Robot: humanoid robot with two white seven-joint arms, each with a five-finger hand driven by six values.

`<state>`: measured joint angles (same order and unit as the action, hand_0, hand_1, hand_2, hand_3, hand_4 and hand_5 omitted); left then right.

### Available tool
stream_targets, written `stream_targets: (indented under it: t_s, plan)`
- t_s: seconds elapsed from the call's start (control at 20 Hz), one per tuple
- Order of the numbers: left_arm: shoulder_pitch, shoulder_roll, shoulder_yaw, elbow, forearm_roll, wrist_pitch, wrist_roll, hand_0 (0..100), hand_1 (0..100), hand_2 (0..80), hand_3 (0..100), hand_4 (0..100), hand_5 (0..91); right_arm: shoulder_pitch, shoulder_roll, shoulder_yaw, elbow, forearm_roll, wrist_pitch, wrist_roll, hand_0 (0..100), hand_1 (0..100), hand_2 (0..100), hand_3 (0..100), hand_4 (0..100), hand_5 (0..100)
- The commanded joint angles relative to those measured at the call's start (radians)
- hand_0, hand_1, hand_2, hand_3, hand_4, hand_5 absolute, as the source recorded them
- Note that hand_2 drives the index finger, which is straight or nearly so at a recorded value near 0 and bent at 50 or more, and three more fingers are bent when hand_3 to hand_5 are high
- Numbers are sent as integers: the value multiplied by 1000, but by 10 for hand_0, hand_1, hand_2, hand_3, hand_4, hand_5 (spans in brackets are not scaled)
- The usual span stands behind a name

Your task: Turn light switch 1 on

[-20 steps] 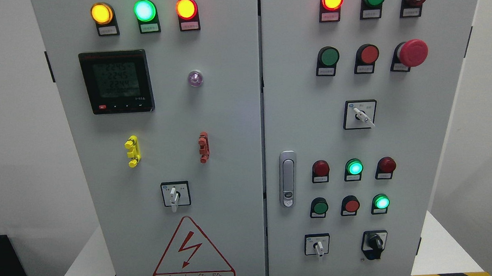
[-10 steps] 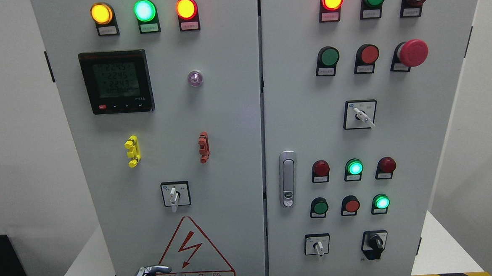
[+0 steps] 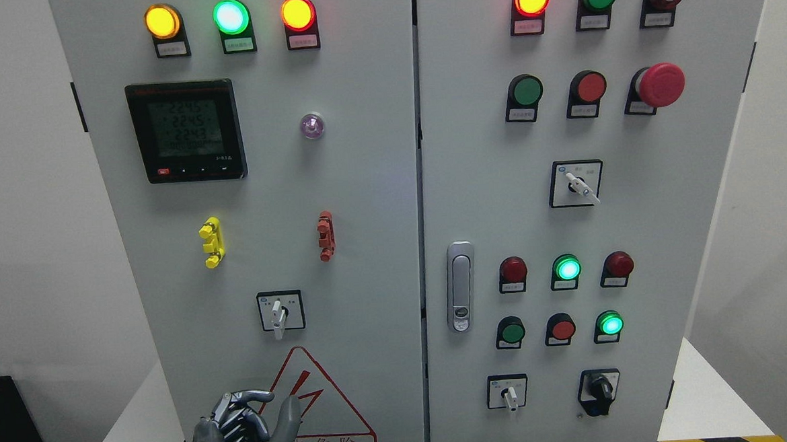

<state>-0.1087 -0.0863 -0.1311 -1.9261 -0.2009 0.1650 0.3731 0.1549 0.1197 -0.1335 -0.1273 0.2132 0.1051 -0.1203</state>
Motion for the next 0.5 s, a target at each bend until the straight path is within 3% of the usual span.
stream_targets:
  t_s: [0.0, 0.45]
  plan:
    - [-75, -32, -18, -16, -3, 66, 18, 28, 605, 527, 968, 975, 870, 0, 0, 0, 0, 0, -1, 1, 54, 0, 0, 0, 0, 0]
    - [-109, -38, -18, -11, -3, 96, 46, 18, 615, 524, 981, 980, 872, 0, 0, 0, 0, 0, -1, -1, 54, 0, 0, 0, 0, 0]
